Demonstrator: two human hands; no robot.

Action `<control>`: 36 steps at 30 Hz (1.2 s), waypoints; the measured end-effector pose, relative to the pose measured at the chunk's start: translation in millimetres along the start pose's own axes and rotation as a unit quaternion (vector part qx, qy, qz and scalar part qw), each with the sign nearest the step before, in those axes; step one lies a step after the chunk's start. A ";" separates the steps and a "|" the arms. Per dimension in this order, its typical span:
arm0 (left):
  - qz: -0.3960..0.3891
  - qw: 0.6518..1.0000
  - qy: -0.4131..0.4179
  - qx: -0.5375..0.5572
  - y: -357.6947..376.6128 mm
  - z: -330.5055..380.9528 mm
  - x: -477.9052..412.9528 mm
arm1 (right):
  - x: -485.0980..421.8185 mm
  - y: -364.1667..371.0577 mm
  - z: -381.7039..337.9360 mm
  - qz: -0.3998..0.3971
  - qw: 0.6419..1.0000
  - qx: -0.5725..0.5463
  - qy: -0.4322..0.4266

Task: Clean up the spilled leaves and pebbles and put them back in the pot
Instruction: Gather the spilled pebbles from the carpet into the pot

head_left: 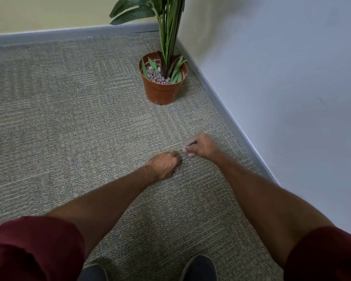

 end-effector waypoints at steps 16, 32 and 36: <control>0.065 0.797 -0.294 0.524 -67.9 -32.7 -19.3 | -30.7 -21.9 -44.7 0.059 0.981 -0.180 0.043; 0.161 0.612 -0.302 0.713 -232.7 -96.3 -111.5 | -188.9 -93.4 -159.9 0.271 0.934 -0.217 0.078; 0.156 0.631 -0.281 0.706 -223.1 -98.0 -108.5 | -176.5 -89.7 -146.7 0.266 0.921 -0.277 0.068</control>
Point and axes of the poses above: each hand's wrist, its own x-axis away from the middle knuckle, its own y-axis out of the palm, z = x × y, the point moved 2 cm from there along -x, towards the middle knuckle, and after that the axes turned 11 degrees about -y, right-handed, at the moved point
